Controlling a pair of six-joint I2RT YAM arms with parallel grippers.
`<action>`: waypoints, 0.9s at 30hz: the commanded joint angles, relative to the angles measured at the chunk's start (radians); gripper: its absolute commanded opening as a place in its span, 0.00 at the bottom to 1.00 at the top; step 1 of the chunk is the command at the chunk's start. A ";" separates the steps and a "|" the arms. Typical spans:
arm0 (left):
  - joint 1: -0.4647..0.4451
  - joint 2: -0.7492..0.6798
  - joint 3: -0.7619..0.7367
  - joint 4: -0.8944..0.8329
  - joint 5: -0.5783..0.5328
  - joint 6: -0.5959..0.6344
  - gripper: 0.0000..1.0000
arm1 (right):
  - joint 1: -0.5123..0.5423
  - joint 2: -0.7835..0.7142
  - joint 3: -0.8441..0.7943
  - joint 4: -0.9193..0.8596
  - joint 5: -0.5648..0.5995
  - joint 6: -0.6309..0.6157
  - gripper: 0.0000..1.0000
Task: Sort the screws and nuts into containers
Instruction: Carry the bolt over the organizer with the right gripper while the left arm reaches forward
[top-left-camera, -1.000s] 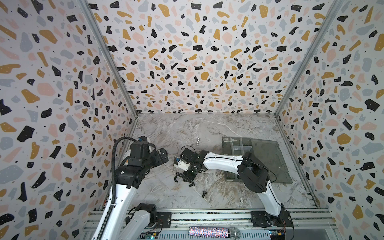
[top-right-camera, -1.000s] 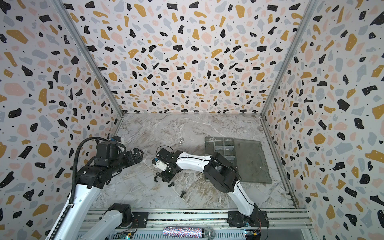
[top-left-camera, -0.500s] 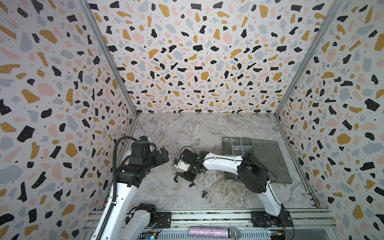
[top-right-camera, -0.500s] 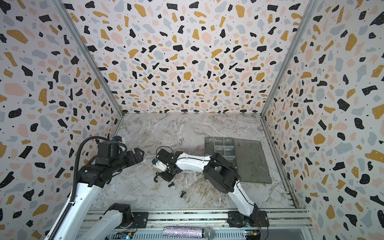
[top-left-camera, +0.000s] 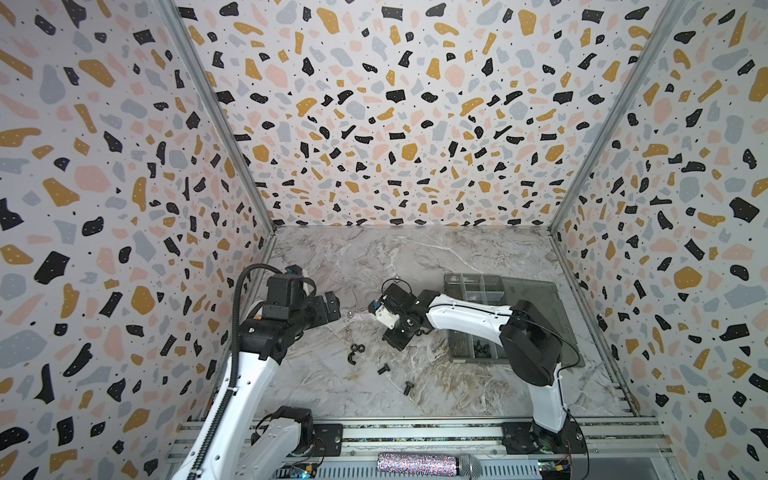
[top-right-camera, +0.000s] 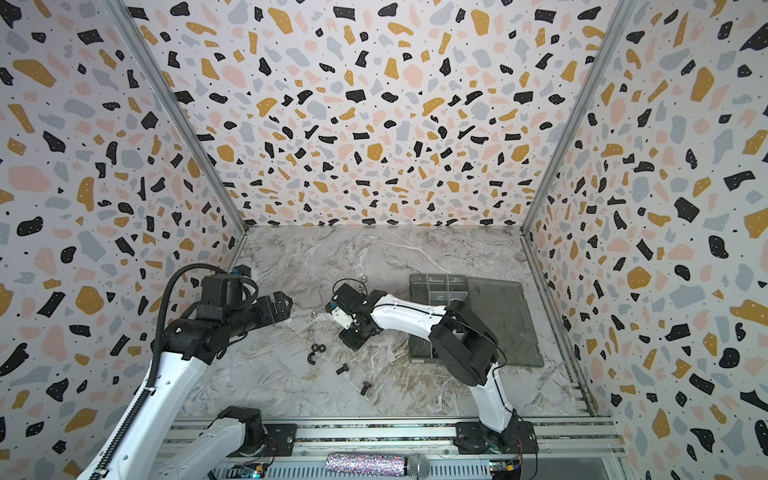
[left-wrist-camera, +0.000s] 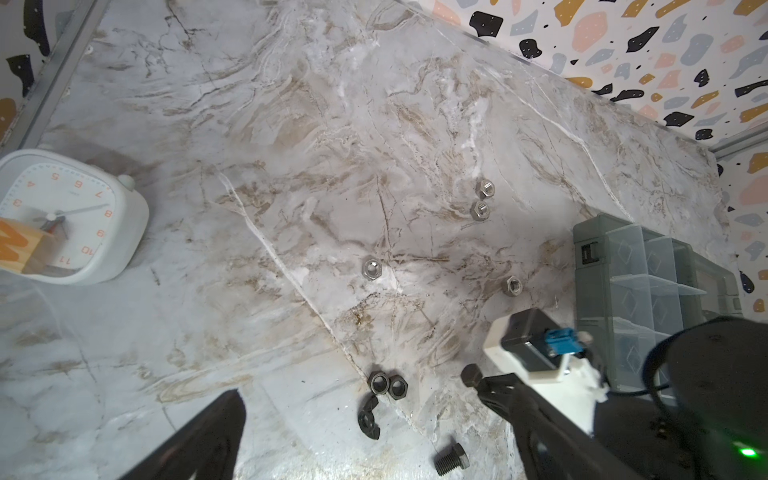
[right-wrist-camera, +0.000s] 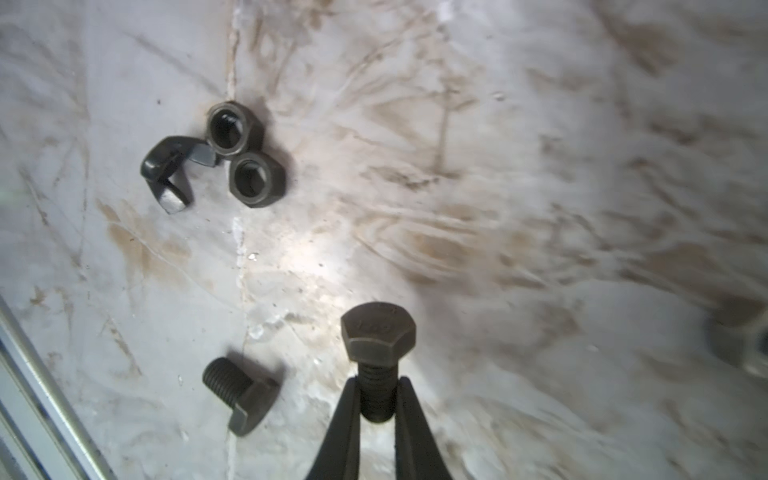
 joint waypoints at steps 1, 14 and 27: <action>-0.007 0.021 0.030 0.075 0.051 0.028 1.00 | -0.030 -0.111 -0.029 -0.049 0.043 0.018 0.08; -0.222 0.195 0.119 0.215 0.022 -0.003 1.00 | -0.168 -0.305 -0.136 -0.102 0.109 0.029 0.08; -0.546 0.437 0.279 0.208 -0.142 0.088 0.99 | -0.433 -0.478 -0.271 -0.158 0.151 0.049 0.08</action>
